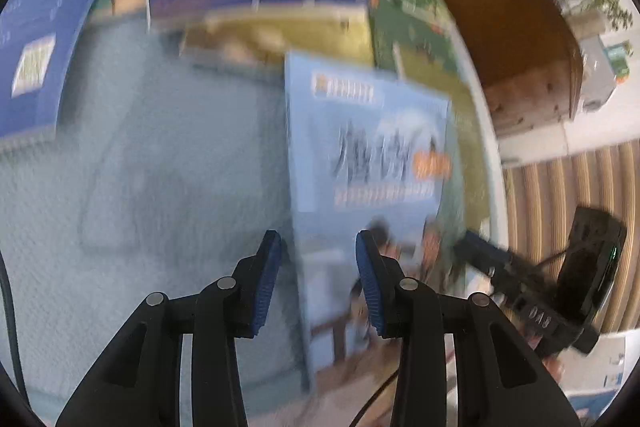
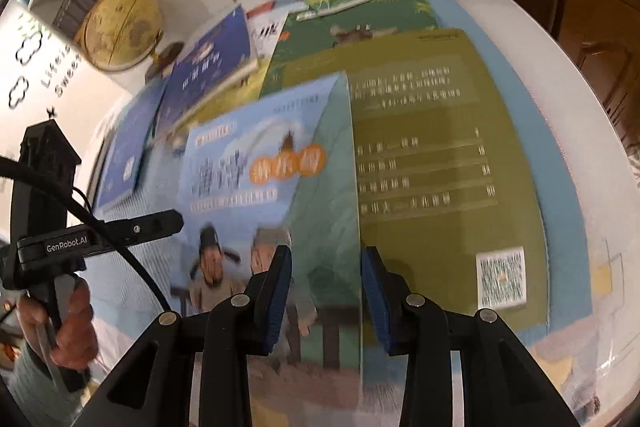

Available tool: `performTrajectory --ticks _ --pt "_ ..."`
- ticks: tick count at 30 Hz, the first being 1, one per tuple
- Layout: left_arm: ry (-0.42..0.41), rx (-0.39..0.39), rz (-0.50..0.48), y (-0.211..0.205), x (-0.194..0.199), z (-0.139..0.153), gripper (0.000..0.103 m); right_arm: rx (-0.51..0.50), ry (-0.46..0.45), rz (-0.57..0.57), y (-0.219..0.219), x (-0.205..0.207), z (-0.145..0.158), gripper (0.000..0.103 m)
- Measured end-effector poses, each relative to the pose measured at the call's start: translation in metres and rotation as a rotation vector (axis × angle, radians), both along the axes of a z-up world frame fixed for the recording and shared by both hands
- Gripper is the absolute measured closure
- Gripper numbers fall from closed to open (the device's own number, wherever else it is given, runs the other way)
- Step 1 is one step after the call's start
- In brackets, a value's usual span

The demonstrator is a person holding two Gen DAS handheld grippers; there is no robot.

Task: Organize books

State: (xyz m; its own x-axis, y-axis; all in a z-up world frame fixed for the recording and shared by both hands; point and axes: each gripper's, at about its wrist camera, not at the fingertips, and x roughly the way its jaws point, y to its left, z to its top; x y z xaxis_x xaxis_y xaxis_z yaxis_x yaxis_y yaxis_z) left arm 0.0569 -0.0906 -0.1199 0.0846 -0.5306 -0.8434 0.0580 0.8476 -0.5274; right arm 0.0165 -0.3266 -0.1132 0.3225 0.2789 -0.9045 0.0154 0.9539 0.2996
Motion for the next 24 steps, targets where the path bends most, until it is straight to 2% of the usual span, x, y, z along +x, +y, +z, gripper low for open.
performTrajectory --ticks 1,5,6,8,11,12,13,15,17,19,20,22,24 --pt "0.012 -0.02 -0.018 -0.004 -0.007 -0.002 0.068 0.005 0.008 0.004 0.0 -0.002 -0.002 0.068" --pt "-0.036 0.042 -0.053 -0.017 -0.014 0.001 0.068 -0.025 -0.008 0.032 0.007 -0.008 -0.002 0.068" --pt "-0.032 0.029 -0.046 -0.016 -0.014 0.002 0.068 -0.033 -0.01 0.033 0.008 -0.008 -0.002 0.068" --pt "-0.053 -0.052 -0.019 -0.011 -0.012 0.01 0.068 -0.031 -0.012 0.027 0.007 -0.006 -0.003 0.068" --pt "-0.107 -0.272 -0.03 -0.002 -0.015 0.044 0.068 0.009 -0.012 -0.003 -0.002 -0.006 -0.004 0.068" --pt "-0.125 -0.31 -0.052 -0.004 -0.016 0.054 0.068 0.037 -0.009 -0.017 -0.005 -0.005 -0.005 0.068" --pt "-0.145 -0.313 -0.068 -0.007 -0.015 0.06 0.068 0.065 -0.005 -0.032 -0.009 -0.005 -0.006 0.068" --pt "-0.19 -0.244 -0.095 -0.02 -0.014 0.064 0.068 0.088 -0.002 -0.042 -0.012 -0.004 -0.007 0.068" --pt "-0.208 -0.115 -0.081 -0.027 -0.011 0.051 0.068 0.096 -0.001 -0.046 -0.012 -0.003 -0.007 0.068" --pt "-0.202 -0.033 -0.072 -0.029 -0.009 0.036 0.071 0.089 -0.004 -0.046 -0.011 -0.003 -0.006 0.068" --pt "-0.183 -0.026 -0.076 -0.03 -0.008 0.029 0.073 0.087 -0.006 -0.048 -0.011 -0.003 -0.006 0.068" --pt "-0.129 -0.077 -0.086 -0.031 -0.01 0.017 0.073 0.084 -0.008 -0.047 -0.01 -0.003 -0.005 0.068" --pt "-0.109 -0.125 -0.091 -0.036 -0.013 0.014 0.073 0.078 -0.012 -0.045 -0.009 -0.004 -0.005 0.068"
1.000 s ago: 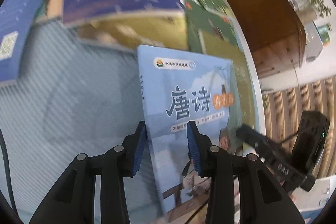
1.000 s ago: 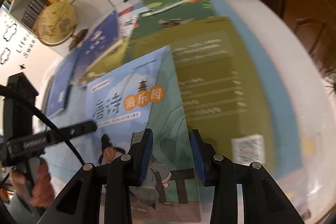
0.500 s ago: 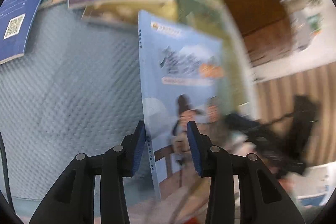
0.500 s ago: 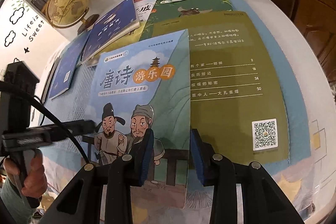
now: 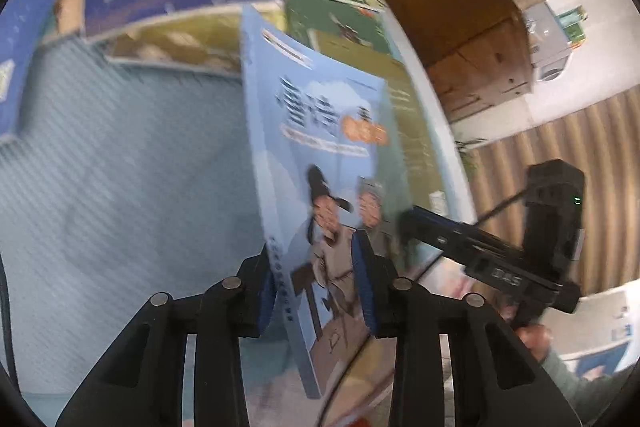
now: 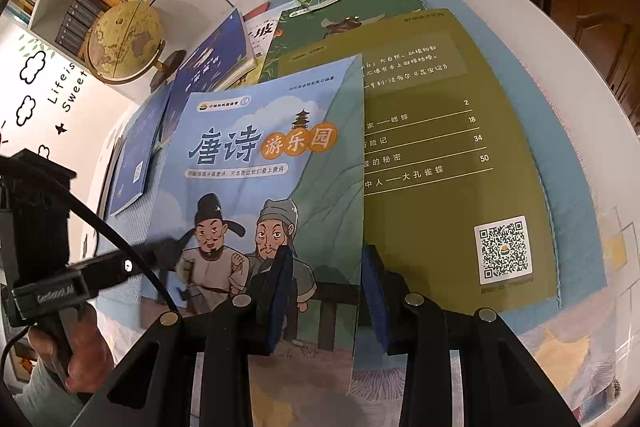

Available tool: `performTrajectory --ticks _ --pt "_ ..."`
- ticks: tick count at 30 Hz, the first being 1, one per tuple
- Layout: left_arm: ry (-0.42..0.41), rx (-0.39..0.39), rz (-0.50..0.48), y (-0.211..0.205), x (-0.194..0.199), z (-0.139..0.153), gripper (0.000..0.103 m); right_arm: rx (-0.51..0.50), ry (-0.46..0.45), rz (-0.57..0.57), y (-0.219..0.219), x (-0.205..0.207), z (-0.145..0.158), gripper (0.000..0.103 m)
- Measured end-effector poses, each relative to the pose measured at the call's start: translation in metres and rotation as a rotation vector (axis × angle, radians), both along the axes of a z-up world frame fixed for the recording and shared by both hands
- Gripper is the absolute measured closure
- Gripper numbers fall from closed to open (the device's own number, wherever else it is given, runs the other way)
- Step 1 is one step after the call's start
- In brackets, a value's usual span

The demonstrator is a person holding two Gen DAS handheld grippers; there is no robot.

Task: Organize books

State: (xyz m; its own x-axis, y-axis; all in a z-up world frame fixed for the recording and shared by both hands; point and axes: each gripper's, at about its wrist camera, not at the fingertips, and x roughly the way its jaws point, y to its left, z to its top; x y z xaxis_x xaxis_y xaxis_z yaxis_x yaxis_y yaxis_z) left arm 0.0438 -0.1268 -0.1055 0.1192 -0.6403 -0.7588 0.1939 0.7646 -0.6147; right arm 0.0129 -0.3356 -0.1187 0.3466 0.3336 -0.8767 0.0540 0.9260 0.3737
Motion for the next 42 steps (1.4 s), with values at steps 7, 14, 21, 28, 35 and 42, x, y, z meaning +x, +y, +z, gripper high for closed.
performTrajectory --ticks 7,14,21,28,35,42 --pt "0.054 -0.07 0.04 -0.016 0.003 -0.007 0.081 0.081 0.026 -0.03 -0.008 0.0 0.004 0.067" --pt "0.185 -0.386 0.131 0.01 0.017 -0.005 0.081 0.257 0.026 -0.09 -0.028 -0.002 0.016 0.059" --pt "0.286 -0.509 0.163 0.012 0.014 -0.02 0.081 0.447 0.109 -0.153 -0.037 -0.006 -0.012 0.046" --pt "0.353 -0.61 0.223 0.025 0.014 -0.033 0.081 0.502 0.149 -0.179 -0.043 -0.022 -0.019 0.046" --pt "0.403 -0.686 0.251 0.035 0.013 -0.042 0.081 0.671 0.143 -0.175 -0.04 -0.026 -0.03 0.056" --pt "0.354 -0.511 0.244 0.042 0.014 -0.039 0.081 0.584 0.07 -0.138 -0.028 -0.012 -0.015 0.08"
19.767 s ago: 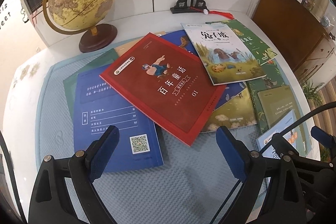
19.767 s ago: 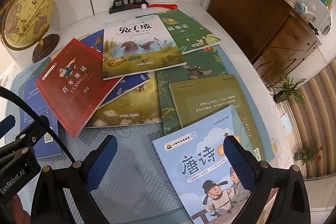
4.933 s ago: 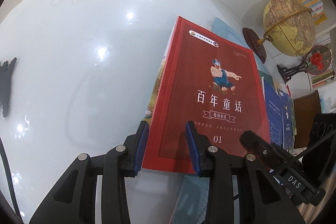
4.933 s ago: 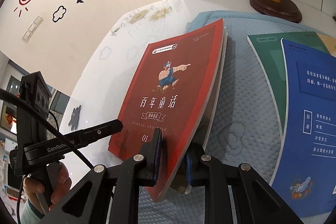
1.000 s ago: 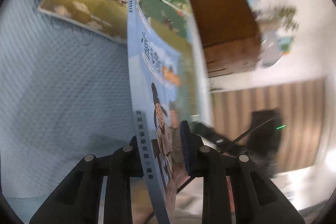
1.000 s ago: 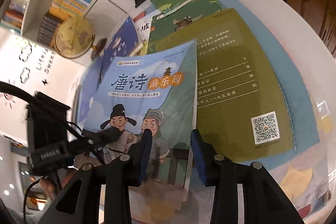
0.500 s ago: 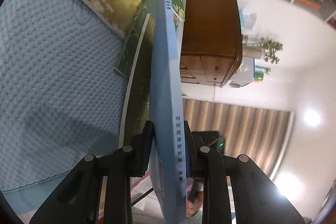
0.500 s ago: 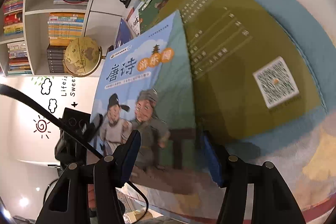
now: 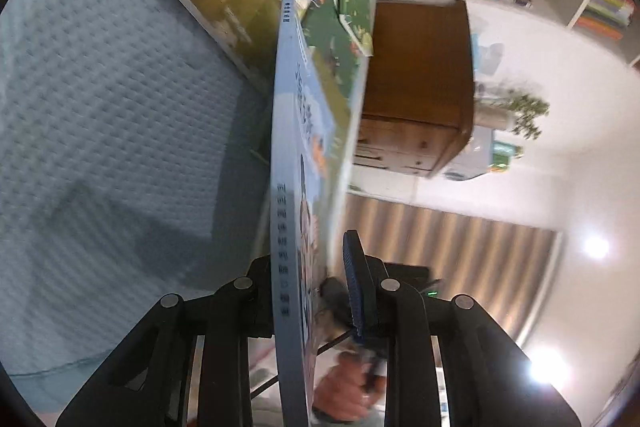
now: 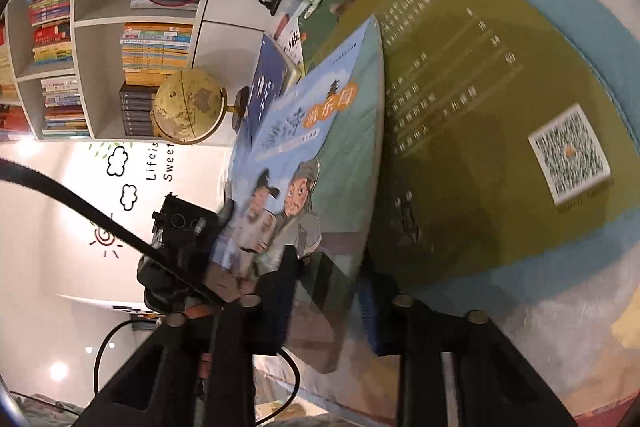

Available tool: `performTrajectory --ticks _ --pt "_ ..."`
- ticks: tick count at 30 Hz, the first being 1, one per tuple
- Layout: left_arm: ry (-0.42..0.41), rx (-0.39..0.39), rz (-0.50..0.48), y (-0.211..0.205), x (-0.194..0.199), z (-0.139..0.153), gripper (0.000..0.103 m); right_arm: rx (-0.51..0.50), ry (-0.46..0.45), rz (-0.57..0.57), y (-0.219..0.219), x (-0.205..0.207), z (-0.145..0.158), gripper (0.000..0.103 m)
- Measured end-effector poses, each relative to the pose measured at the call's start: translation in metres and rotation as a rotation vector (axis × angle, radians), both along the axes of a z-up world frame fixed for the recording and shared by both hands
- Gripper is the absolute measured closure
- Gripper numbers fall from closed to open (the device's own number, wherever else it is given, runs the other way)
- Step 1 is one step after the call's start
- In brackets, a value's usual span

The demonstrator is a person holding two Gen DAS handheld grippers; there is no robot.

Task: Organize books

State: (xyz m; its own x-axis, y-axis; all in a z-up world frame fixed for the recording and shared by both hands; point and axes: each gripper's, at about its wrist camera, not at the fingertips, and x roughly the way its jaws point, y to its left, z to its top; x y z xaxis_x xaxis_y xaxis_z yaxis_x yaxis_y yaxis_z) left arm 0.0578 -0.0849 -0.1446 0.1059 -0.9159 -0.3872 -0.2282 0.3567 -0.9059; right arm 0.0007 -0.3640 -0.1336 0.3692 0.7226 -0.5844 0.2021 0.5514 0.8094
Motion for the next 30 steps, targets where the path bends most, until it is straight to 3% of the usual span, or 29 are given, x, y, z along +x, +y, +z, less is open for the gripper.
performTrajectory --ticks 1,3,5,9,12,15,19,22,30 --pt "-0.025 0.053 -0.014 -0.001 -0.001 0.004 0.081 -0.051 -0.01 0.017 0.005 0.003 0.004 0.08" --pt "-0.114 0.237 -0.072 -0.006 -0.003 0.018 0.081 -0.155 -0.041 0.065 0.017 0.005 0.015 0.08" --pt "-0.184 0.356 -0.121 -0.014 -0.006 0.03 0.081 -0.258 -0.082 0.11 0.033 0.007 0.027 0.08" --pt "-0.271 0.455 -0.15 -0.018 -0.009 0.05 0.081 -0.414 -0.151 0.176 0.061 0.012 0.048 0.08" --pt "-0.389 0.587 -0.203 -0.024 -0.016 0.072 0.082 -0.503 -0.192 0.219 0.08 0.011 0.058 0.08" --pt "-0.411 0.561 -0.224 -0.022 -0.017 0.084 0.081 -0.565 -0.22 0.248 0.095 0.01 0.069 0.08" --pt "-0.427 0.499 -0.212 -0.008 -0.019 0.095 0.081 -0.54 -0.234 0.239 0.096 0.0 0.083 0.08" --pt "-0.467 0.501 -0.217 -0.002 -0.023 0.108 0.081 -0.536 -0.247 0.243 0.108 -0.002 0.094 0.08" --pt "-0.508 0.496 -0.096 0.075 -0.022 0.138 0.081 -0.549 -0.341 0.301 0.177 0.009 0.126 0.078"
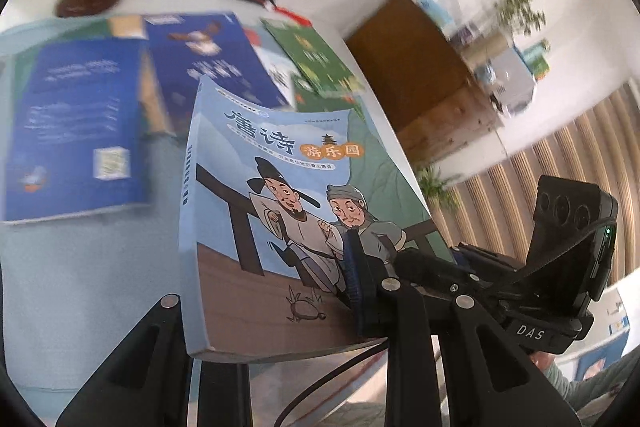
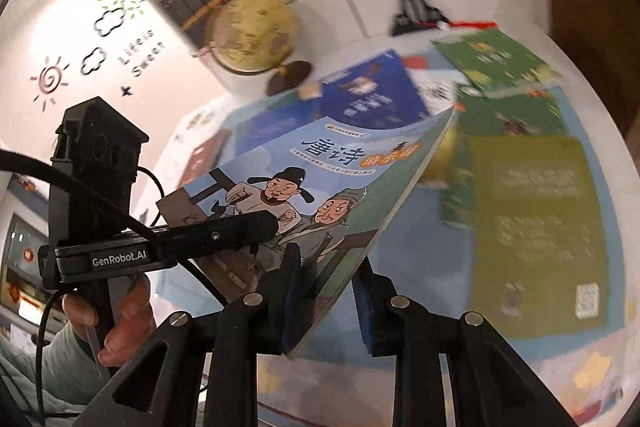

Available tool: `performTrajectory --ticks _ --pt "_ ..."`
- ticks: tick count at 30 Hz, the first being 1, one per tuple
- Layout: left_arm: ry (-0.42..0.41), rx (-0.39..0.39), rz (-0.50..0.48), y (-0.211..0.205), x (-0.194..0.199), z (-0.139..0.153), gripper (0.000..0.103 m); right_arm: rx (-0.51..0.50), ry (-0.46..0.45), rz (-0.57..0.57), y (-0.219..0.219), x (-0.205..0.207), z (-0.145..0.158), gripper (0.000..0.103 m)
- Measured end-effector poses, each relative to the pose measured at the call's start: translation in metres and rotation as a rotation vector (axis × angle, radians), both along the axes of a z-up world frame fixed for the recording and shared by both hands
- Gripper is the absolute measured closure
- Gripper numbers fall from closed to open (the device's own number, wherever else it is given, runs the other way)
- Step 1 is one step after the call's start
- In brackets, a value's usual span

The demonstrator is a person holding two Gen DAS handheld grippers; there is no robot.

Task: Organize books

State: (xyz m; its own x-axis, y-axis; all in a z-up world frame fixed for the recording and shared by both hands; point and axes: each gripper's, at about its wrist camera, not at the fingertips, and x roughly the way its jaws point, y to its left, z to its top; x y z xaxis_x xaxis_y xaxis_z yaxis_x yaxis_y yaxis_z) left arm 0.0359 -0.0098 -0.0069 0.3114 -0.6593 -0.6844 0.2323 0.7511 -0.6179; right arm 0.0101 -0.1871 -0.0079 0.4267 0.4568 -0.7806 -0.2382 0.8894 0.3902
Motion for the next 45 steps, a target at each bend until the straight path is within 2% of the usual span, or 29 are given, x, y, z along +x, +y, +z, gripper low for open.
performTrajectory --ticks 7,11,15,21,26,29,35,36,39,42,45 --pt "-0.04 0.03 0.19 0.111 0.007 0.009 0.081 0.03 -0.045 0.137 0.103 0.039 0.001 0.078" --pt "-0.055 0.066 0.309 0.184 0.007 0.006 0.081 0.044 -0.057 0.248 0.181 0.064 -0.009 0.076" --pt "-0.052 0.091 0.412 0.256 0.011 -0.004 0.081 0.072 -0.047 0.34 0.258 0.09 -0.028 0.075" --pt "-0.007 0.084 0.485 0.329 0.027 -0.033 0.081 0.113 0.012 0.388 0.333 0.124 -0.059 0.075" --pt "0.049 0.051 0.489 0.353 0.04 -0.058 0.08 0.099 0.065 0.37 0.369 0.145 -0.087 0.076" --pt "0.076 0.01 0.471 0.361 0.044 -0.068 0.079 0.113 0.09 0.346 0.372 0.151 -0.098 0.075" --pt "0.151 0.001 0.445 0.371 0.056 -0.088 0.075 0.075 0.109 0.315 0.382 0.158 -0.114 0.076" --pt "0.177 0.008 0.444 0.372 0.058 -0.092 0.069 0.074 0.111 0.311 0.383 0.158 -0.117 0.076" --pt "0.272 0.046 0.427 0.377 0.059 -0.102 0.065 0.07 0.128 0.281 0.385 0.161 -0.127 0.076" --pt "0.36 0.058 0.405 0.379 0.055 -0.11 0.063 0.065 0.152 0.265 0.385 0.163 -0.136 0.076" --pt "0.403 0.049 0.415 0.383 0.044 -0.114 0.063 0.048 0.163 0.271 0.388 0.161 -0.143 0.076"
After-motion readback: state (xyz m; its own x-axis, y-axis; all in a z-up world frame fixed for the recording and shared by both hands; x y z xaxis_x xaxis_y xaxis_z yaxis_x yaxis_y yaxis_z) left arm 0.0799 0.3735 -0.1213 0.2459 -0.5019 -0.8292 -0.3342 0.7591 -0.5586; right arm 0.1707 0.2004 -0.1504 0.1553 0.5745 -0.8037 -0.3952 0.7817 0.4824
